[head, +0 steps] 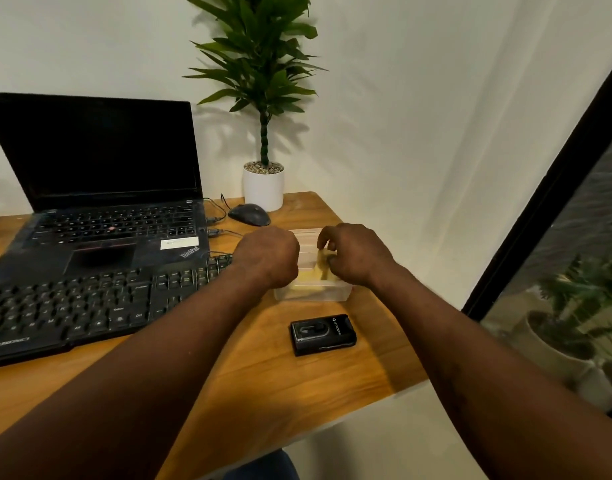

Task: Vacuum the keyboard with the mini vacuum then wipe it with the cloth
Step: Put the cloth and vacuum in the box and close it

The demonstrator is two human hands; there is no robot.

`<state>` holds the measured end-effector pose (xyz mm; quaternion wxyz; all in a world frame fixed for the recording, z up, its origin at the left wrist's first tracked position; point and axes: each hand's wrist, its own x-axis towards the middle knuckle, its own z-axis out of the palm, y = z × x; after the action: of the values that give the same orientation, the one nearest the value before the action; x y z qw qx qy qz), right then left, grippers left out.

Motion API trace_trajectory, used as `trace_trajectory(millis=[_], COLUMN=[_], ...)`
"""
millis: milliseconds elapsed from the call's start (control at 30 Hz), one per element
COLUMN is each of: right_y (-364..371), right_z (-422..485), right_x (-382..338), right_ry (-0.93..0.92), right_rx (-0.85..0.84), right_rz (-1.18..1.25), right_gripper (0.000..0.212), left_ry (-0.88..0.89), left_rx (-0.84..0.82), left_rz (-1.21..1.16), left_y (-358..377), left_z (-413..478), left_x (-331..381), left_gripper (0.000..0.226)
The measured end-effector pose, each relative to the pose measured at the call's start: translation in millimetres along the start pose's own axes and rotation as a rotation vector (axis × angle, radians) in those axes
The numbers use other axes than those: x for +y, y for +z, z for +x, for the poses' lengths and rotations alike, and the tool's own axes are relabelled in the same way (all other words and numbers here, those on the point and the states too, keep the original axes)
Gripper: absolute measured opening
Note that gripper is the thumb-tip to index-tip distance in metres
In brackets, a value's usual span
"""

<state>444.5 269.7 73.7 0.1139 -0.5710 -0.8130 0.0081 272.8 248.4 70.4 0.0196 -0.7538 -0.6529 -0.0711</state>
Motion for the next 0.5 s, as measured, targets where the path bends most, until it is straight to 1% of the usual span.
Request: trace_trajectory(millis=[100, 167, 233, 300, 367, 433, 500], right_y=[-3.5, -4.6, -6.0, -8.2, -9.3, -9.6, -10.4], right_z=[2.4, 2.4, 0.1, -1.8, -2.6, -1.6, 1.4], right_x=[-6.1, -10.9, -15.5, -19.0, -21.3, -21.6, -19.2], right_ry=[0.025, 0.027, 0.013, -0.043, -0.117, -0.114, -0.046], right_rx=[-0.052, -0.063, -0.046, -0.008, -0.030, -0.107, -0.178], right_rz=[-0.044, -0.085, -0.148, -0.289, -0.386, -0.392, -0.333], right_gripper=[0.037, 0.039, 0.039, 0.035, 0.029, 0.022, 0.020], left_ry=[-0.001, 0.035, 0.052, 0.067, 0.085, 0.094, 0.099], left_rx=[-0.127, -0.143, -0.163, -0.198, -0.230, -0.244, -0.253], left_rz=[0.038, 0.133, 0.209, 0.244, 0.252, 0.238, 0.205], left_y=[-0.6, 0.0, -1.5, -4.0, -5.6, -6.6, -8.3], left_z=[6.4, 12.1, 16.7, 20.6, 22.9, 24.8, 26.7], left_x=[-2.7, -2.8, -0.3, 1.9, 3.0, 3.2, 1.7], left_gripper=[0.027, 0.038, 0.042, 0.042, 0.041, 0.038, 0.038])
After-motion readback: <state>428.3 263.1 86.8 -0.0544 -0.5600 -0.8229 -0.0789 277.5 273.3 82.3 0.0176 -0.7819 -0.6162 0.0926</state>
